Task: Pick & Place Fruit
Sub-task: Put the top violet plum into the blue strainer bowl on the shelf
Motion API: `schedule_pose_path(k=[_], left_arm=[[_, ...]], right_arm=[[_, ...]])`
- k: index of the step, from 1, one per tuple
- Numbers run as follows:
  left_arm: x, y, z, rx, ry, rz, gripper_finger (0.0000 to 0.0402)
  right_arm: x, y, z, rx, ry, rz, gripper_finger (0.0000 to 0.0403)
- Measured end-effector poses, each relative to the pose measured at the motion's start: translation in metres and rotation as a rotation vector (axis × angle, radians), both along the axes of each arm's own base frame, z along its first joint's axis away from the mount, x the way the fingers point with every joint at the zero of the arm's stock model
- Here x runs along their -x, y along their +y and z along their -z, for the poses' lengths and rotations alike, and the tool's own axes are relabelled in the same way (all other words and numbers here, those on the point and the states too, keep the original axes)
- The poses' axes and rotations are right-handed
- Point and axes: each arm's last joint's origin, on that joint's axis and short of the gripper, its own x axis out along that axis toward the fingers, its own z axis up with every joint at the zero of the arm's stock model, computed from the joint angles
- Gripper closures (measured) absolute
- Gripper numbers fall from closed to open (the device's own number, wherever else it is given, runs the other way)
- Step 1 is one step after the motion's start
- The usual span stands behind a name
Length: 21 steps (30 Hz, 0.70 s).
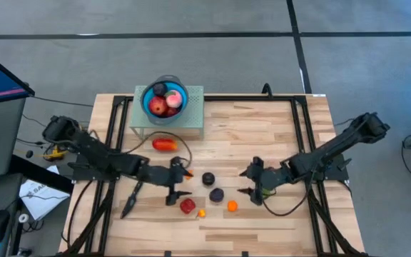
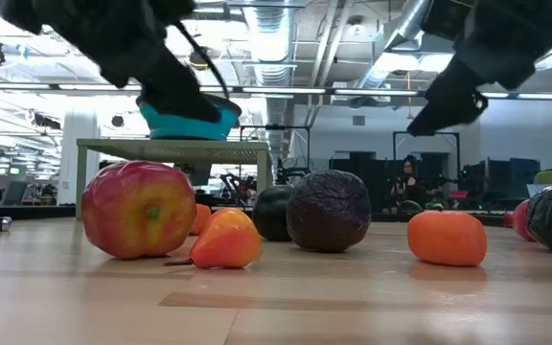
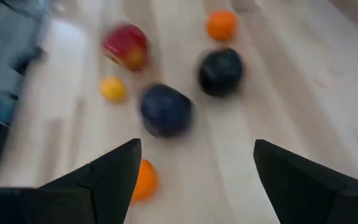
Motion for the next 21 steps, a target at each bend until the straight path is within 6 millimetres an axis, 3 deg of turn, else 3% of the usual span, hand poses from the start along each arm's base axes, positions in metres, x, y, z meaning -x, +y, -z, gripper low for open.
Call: schedule_pose_path(k=[6,10,16,21], left_arm=[[-0.049,0.014,0.015,-0.030,0.105,-0.025,0.0079],[-0.067,0.020,0.027,-0.037,0.140,-0.017,0.0079],[-0.080,0.017,0.043,-0.139,0.105,0.064,0.0079],[-0.085,0.023,0.058,-0.197,0.131,0.024,0.0079]], right_arm=[[-0.006,0.008,0.030,-0.042,-0.082,-0.016,0.0098],[-0.013,0.010,0.043,-0.030,-0.059,-0.010,0.0098],[-0.019,0.012,0.053,-0.031,-0.061,-0.007,0.0098],[-0.020,0.012,0.054,-0.033,-0.067,-0.003,0.0098]])
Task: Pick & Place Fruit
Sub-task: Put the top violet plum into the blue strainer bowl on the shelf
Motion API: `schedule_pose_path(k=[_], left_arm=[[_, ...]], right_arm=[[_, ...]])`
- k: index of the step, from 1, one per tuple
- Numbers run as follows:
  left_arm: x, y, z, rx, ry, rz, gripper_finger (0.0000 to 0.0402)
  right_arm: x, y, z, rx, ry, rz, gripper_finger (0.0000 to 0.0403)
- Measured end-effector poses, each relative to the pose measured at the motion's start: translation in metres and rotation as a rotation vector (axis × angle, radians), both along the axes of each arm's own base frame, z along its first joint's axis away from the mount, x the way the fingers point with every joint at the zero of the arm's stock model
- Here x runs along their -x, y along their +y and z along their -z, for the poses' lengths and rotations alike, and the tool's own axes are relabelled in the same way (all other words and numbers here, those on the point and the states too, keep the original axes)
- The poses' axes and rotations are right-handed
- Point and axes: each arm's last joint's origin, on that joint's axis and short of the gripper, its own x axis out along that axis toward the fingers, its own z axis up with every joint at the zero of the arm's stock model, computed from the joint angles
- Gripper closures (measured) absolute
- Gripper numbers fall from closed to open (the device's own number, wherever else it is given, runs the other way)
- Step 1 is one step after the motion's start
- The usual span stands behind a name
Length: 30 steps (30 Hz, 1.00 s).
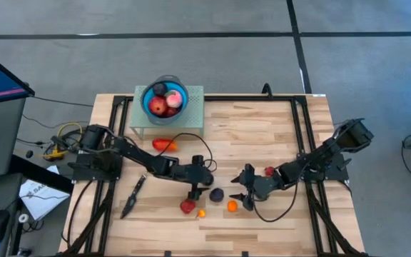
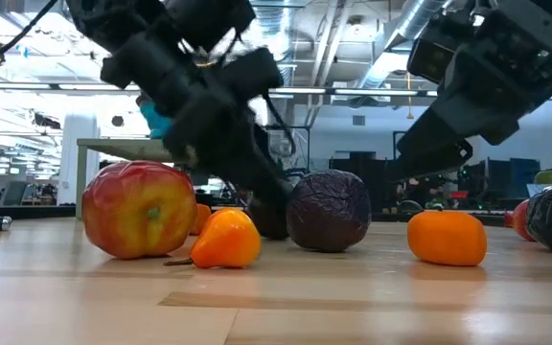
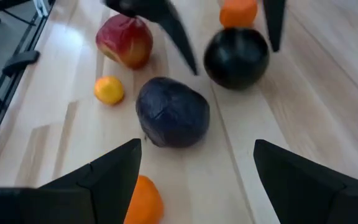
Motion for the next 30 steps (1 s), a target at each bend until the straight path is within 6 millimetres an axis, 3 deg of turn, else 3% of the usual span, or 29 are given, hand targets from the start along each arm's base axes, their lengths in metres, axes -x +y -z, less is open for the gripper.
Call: schedule_pose_path(k=[6,22,30], left_arm=[[-0.001,0.008,0.010,0.007,0.021,-0.059,0.0079],[0.006,0.007,0.017,0.032,0.109,-0.119,0.0079],[0.006,0.007,0.016,0.037,0.107,-0.124,0.0121]], right_arm=[[-0.001,0.001,-0.002,0.000,-0.026,-0.009,0.0098],[-0.002,0.001,-0.003,-0.018,-0.037,-0.002,0.0098],[-0.002,0.001,-0.003,-0.019,-0.036,-0.001,0.0098]])
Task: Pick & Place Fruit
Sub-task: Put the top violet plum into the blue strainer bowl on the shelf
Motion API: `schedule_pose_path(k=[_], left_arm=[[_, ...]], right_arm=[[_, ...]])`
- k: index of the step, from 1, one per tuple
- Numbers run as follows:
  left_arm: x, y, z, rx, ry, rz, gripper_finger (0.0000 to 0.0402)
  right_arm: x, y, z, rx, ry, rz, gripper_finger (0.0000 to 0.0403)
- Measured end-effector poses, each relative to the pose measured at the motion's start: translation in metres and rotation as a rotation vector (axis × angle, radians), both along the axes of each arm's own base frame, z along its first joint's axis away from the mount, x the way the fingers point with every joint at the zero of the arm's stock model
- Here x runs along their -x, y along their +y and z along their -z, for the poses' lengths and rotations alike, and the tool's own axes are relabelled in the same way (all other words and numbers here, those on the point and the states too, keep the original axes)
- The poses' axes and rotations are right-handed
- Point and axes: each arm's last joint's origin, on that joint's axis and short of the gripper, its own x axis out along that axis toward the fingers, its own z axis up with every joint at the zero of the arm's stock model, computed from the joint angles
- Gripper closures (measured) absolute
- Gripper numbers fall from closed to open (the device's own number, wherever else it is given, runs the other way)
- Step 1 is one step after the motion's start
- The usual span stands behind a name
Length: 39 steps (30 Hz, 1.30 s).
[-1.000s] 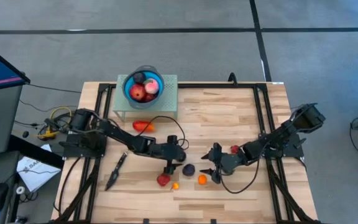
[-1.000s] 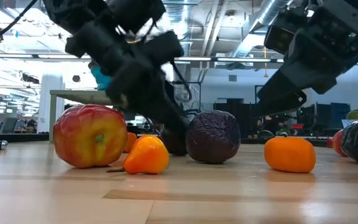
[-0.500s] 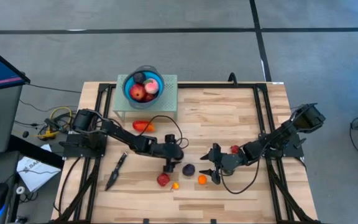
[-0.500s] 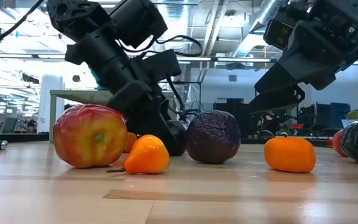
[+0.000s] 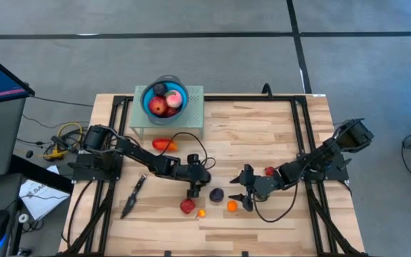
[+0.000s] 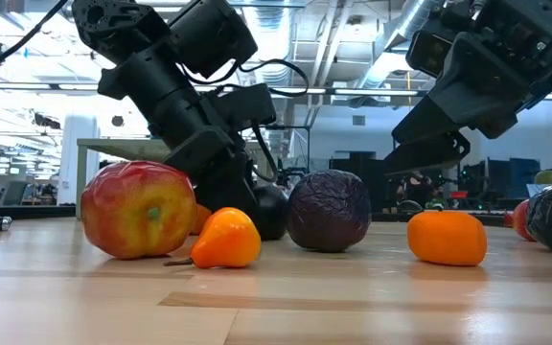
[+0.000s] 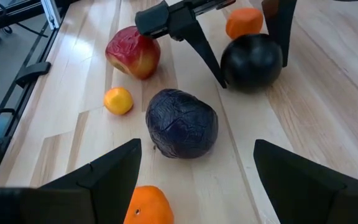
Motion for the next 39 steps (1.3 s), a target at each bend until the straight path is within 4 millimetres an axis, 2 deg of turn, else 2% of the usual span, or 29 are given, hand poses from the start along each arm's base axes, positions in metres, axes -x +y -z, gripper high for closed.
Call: schedule_pose_path(k=[3,5,7,10,13,15,17,19,24,28,32,39], left_arm=[[0.001,-0.003,-0.009,0.007,-0.024,0.006,0.0138],[0.003,-0.007,-0.025,0.032,-0.075,0.006,0.0139],[0.007,-0.012,-0.050,0.068,-0.153,0.006,0.0133],[0.021,-0.014,-0.100,0.132,-0.312,0.000,0.0125],[0.045,-0.006,-0.154,0.162,-0.499,-0.073,0.0126],[0.067,0.004,-0.185,0.122,-0.608,-0.149,0.0132],[0.091,0.018,-0.209,0.056,-0.665,-0.251,0.0136],[0.115,0.036,-0.222,-0.010,-0.655,-0.360,0.0137],[0.162,0.079,-0.231,-0.151,-0.563,-0.622,0.0125],[0.174,0.105,-0.226,-0.148,-0.500,-0.747,0.0124],[0.167,0.126,-0.219,-0.131,-0.460,-0.802,0.0127],[0.135,0.153,-0.185,-0.160,-0.273,-0.866,0.0121]], right_arm=[[0.000,0.000,0.000,0.000,0.001,0.000,0.0098],[0.000,0.000,0.000,0.000,0.000,0.000,0.0098],[0.000,0.000,0.000,0.000,0.001,0.000,0.0098],[0.000,-0.001,0.000,0.001,0.000,0.003,0.0098],[-0.001,-0.003,0.000,0.007,0.000,0.006,0.0098],[-0.002,-0.004,0.000,0.007,0.000,0.012,0.0098],[-0.003,-0.006,0.000,0.007,0.000,0.019,0.0098],[-0.003,-0.007,0.000,0.007,0.000,0.024,0.0098],[-0.004,-0.009,0.000,0.006,-0.003,0.032,0.0098],[-0.007,-0.012,-0.002,-0.003,-0.026,0.043,0.0098],[-0.009,-0.013,-0.004,-0.013,-0.049,0.051,0.0098],[-0.009,-0.014,-0.004,-0.013,-0.048,0.053,0.0098]])
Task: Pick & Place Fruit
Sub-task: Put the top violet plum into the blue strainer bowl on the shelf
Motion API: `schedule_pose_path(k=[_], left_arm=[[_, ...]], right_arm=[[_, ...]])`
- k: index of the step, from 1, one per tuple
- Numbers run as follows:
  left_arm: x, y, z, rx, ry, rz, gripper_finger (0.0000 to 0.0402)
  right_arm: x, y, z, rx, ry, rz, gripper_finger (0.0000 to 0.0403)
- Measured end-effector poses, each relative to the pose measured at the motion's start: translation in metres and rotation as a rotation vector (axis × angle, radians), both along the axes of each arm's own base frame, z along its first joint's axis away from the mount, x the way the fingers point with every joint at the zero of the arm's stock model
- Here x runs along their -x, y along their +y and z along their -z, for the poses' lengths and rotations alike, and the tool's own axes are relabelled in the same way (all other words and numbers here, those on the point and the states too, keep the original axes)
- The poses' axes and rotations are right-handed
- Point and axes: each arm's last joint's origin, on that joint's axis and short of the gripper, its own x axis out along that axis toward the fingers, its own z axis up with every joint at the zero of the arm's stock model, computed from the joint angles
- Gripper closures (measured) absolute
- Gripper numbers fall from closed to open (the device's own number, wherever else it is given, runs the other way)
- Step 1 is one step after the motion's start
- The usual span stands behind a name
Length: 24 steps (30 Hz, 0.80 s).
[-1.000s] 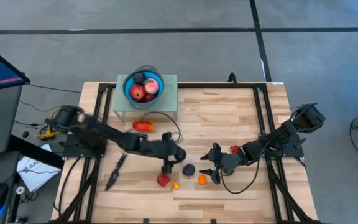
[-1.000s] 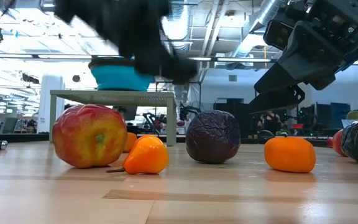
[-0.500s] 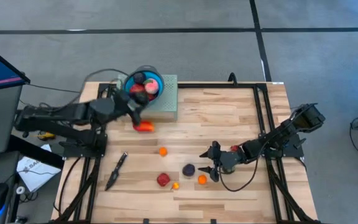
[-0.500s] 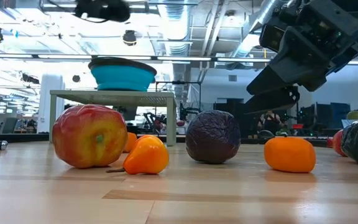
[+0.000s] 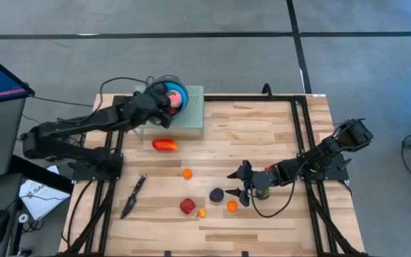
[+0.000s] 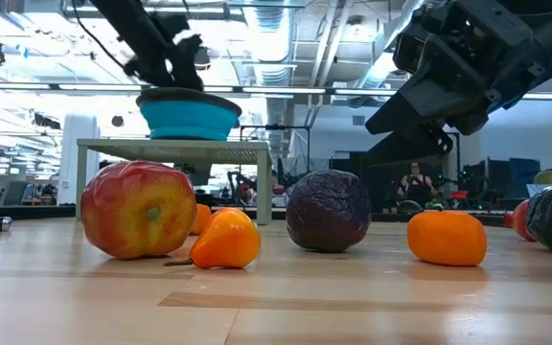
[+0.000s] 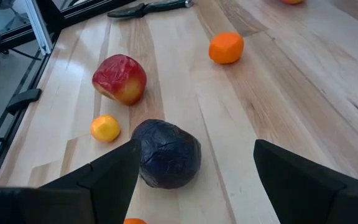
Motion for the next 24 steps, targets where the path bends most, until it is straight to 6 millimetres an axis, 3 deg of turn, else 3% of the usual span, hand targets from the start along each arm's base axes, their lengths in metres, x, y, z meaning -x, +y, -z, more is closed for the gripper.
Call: schedule_pose_path(k=[5,14,24], left_arm=[[-0.017,0.007,0.014,0.007,0.036,-0.004,0.0120],[-0.024,0.008,0.012,-0.011,-0.012,0.035,0.0117],[-0.022,0.014,0.010,0.009,-0.043,0.051,0.0053]], right_arm=[[0.000,0.000,0.000,0.000,0.001,0.000,0.0098],[0.000,0.000,0.000,0.000,0.001,0.001,0.0098],[0.000,0.000,0.000,-0.002,0.001,0.001,0.0098]])
